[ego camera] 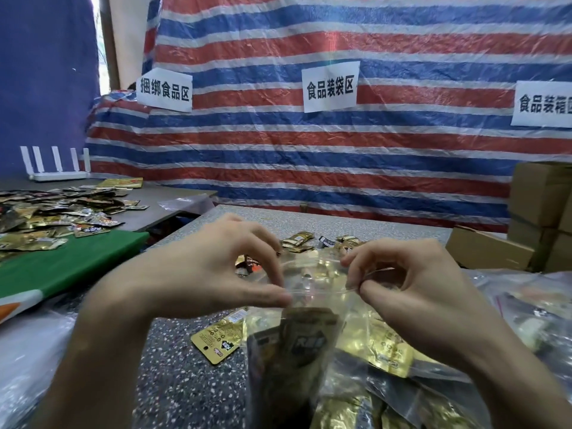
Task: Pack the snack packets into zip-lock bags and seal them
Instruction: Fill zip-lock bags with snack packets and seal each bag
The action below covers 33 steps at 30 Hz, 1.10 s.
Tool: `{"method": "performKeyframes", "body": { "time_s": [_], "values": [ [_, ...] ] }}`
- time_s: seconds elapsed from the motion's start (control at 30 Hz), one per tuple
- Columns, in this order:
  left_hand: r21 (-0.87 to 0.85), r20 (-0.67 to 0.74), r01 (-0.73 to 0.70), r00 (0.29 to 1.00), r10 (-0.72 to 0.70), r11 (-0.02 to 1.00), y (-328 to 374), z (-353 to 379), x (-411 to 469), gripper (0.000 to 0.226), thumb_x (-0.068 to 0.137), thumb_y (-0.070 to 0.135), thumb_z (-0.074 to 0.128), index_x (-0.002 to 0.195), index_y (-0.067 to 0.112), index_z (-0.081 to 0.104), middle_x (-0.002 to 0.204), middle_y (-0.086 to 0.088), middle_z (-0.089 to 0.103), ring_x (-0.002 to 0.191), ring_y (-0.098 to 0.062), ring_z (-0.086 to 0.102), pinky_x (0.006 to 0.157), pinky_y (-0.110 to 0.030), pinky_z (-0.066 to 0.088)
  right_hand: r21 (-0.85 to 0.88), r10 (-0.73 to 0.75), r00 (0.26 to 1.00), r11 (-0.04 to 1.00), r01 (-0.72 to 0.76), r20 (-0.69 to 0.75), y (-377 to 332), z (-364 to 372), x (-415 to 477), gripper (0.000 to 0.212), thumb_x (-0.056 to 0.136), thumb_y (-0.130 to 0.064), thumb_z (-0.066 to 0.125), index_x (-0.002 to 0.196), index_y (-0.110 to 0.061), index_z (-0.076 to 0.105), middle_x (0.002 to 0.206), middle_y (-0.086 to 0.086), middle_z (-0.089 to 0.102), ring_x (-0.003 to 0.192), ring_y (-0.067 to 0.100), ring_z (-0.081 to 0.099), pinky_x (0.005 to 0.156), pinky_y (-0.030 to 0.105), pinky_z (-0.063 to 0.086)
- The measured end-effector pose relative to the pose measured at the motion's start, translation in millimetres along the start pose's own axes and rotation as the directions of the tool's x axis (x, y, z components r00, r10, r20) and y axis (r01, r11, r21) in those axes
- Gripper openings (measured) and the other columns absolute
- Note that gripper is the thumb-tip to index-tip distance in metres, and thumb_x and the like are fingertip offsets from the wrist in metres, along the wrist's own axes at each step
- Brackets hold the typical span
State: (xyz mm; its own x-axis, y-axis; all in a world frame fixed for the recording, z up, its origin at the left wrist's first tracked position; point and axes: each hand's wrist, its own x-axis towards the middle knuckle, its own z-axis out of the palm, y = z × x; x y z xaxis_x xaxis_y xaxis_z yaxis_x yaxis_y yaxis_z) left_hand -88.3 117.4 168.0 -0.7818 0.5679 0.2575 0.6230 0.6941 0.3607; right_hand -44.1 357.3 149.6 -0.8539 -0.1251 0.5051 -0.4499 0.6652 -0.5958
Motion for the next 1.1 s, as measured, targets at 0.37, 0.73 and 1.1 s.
{"method": "performKeyframes", "body": {
  "time_s": [0.37,0.73,1.1],
  "values": [
    [-0.243,-0.251,-0.135,0.965,0.072,0.961,-16,-8,3,0.023,0.073,0.046,0.062,0.078,0.027,0.072,0.077,0.012,0.072,0.073,-0.006,0.067,0.068,-0.020,0.055,0.172,0.078,0.976,0.984,-0.043,-0.204,12,-12,2,0.035,0.079,0.007,0.076,0.082,-0.028,0.074,0.082,-0.010,0.076,0.075,0.005,0.073,0.070,0.026,0.062],
    [-0.387,-0.158,-0.030,0.987,-0.034,0.921,-41,-1,12,0.023,0.073,0.033,0.073,0.093,0.024,0.070,0.081,-0.001,0.075,0.073,-0.014,0.070,0.067,-0.024,0.056,0.187,0.198,0.979,0.964,-0.187,-0.041,20,-14,4,0.018,0.077,-0.008,0.082,0.082,-0.024,0.078,0.079,-0.007,0.077,0.073,0.008,0.072,0.065,0.020,0.056],
    [-0.290,0.037,0.084,0.996,-0.077,0.953,-49,-7,9,0.015,0.078,0.032,0.073,0.069,0.020,0.073,0.068,0.005,0.066,0.065,0.001,0.057,0.061,-0.013,0.041,0.238,0.214,0.972,0.953,-0.187,-0.095,25,3,8,0.025,0.084,0.005,0.071,0.085,-0.019,0.064,0.076,0.004,0.069,0.074,0.020,0.067,0.067,0.037,0.058]
  ]
}}
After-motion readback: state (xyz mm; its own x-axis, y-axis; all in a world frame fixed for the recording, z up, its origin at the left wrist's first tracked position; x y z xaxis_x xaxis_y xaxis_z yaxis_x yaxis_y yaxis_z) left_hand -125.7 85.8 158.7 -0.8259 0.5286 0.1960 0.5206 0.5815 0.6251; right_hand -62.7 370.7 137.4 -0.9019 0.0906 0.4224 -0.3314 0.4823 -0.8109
